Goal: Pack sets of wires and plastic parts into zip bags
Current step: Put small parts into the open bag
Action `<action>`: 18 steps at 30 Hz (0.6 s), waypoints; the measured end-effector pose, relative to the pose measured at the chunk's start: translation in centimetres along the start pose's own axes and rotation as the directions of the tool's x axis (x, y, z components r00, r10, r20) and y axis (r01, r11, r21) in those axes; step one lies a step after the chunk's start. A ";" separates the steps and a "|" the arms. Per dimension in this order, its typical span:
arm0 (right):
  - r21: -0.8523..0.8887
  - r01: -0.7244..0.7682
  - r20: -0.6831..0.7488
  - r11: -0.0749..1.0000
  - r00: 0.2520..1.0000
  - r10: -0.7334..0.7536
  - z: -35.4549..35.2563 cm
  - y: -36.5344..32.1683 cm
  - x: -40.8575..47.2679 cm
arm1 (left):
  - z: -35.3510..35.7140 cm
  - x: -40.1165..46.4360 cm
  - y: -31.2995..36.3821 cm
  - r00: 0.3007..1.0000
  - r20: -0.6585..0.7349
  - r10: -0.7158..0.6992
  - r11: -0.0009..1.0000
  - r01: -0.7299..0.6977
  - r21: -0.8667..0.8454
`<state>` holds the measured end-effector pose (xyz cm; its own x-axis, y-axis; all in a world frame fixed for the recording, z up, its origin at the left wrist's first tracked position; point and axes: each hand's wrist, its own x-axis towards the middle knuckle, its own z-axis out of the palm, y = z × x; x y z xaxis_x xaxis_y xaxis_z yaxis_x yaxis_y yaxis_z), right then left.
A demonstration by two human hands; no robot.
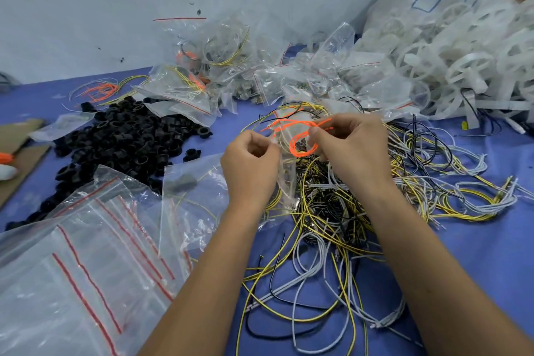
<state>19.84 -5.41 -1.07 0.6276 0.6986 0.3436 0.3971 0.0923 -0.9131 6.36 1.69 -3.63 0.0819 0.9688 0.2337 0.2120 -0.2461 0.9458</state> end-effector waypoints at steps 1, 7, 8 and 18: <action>-0.014 -0.004 0.017 1.000 1.000 0.004 0.0 -0.1 0.0 | 0.1 -0.3 0.2 0.997 -0.023 0.067 0.998 -0.067 -0.005; 0.326 -0.091 0.017 0.941 0.996 0.091 0.4 -1.1 -0.5 | 0.4 -1.0 0.6 0.933 -0.087 0.348 0.937 -0.344 0.060; 0.378 -0.074 0.010 0.923 0.997 0.076 0.5 -1.2 -0.6 | 0.3 -1.1 0.5 0.936 -0.088 0.341 0.940 -0.339 0.044; -0.181 0.075 0.058 0.981 0.996 -0.065 2.4 -0.2 -2.0 | 0.2 -1.2 0.9 0.943 -0.325 0.072 0.960 -0.154 -0.232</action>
<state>16.92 -5.16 -2.06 0.5604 0.7310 0.3893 0.5578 0.0142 -0.8298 6.60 0.34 -3.11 -0.2239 0.9049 0.3620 -0.0351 -0.3787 0.9249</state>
